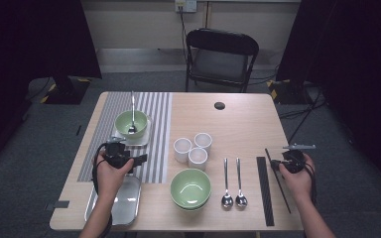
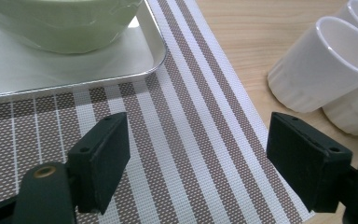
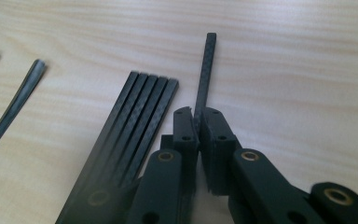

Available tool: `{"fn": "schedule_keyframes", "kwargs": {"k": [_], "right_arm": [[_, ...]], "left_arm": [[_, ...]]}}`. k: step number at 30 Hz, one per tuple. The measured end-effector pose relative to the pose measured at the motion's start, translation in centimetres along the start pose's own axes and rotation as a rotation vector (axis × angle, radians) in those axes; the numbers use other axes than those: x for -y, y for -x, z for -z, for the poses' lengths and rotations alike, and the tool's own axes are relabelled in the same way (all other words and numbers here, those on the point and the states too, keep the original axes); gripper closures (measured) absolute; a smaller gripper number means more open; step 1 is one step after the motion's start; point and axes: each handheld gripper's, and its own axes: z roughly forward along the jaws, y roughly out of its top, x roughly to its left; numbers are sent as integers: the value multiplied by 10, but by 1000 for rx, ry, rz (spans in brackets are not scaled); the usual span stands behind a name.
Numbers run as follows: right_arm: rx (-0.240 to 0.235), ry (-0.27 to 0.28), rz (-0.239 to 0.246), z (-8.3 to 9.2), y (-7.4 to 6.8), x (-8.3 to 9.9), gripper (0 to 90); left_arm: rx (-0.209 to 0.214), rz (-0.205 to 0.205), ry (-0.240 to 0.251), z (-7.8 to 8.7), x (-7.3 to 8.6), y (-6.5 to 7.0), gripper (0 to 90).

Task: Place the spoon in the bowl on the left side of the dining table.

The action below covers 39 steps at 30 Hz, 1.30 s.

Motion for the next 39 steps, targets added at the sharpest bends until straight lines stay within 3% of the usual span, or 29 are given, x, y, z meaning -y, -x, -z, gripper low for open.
{"fn": "schedule_keyframes", "kwargs": {"k": [7, 10, 15, 21, 29, 31, 34, 39], "right_arm": [[20, 10, 5, -10, 1, -11, 800], [11, 7, 47, -10, -2, -11, 745], [4, -5, 76, -2, -2, -3, 737], [5, -26, 75, 11, -4, 10, 717], [23, -25, 66, 24, -4, 26, 721], [36, -37, 58, 25, -5, 27, 760], [72, -50, 86, 26, -9, 27, 824], [88, -71, 69, 25, -12, 24, 821]], "left_arm": [[-1, 4, -5, 0, 0, -1, 215], [-5, 7, 0, 1, 0, -2, 215], [-6, 10, -1, 2, 2, -2, 215], [2, 13, 13, 5, 0, 0, 215], [9, 9, 16, 6, -1, 1, 215], [12, 6, 12, 5, -1, 2, 215], [16, -3, 8, 5, -2, 2, 215], [15, 1, 10, 5, -1, 3, 215]]}}
